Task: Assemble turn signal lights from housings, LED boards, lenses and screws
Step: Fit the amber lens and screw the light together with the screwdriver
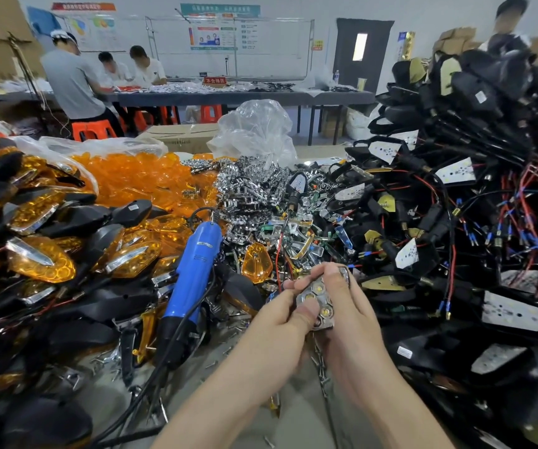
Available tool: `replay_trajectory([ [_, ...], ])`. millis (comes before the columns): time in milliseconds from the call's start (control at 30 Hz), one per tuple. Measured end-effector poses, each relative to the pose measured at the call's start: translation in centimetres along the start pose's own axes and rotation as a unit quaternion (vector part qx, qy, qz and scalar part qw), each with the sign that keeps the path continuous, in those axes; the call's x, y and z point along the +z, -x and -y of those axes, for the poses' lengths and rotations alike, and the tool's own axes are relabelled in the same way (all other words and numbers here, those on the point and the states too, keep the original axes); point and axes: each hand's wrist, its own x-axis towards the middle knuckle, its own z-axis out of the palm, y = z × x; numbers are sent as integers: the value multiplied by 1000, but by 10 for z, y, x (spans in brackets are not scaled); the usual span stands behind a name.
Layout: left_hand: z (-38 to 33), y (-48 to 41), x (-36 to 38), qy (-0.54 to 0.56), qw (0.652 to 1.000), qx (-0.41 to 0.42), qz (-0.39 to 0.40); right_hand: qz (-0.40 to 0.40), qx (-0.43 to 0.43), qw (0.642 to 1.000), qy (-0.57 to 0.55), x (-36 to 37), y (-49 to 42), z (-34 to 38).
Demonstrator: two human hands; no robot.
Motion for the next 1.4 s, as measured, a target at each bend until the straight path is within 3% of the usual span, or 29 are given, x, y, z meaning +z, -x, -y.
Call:
replay_trajectory([
  [167,1,3,-2,-1,999,-7,37,-10,-7,999,-44,3,-2,2],
  [467,-4,6,7,14,999,-29,-22,-8,-99,991,95,2,-3,-4],
  [867,2,7,-4,27,1000,-2,12,2,-55,997,57,0,-6,-4],
  [1100,-1,9,-7,-23,999,21,25,-13,-52,998,-13,4,-2,4],
  [1233,3,14,-19,-159,985,37,55,-78,-44,990,-110,0,-4,18],
  [1400,8,19,-25,-273,956,50,91,-125,-76,982,-118,-10,-5,28],
])
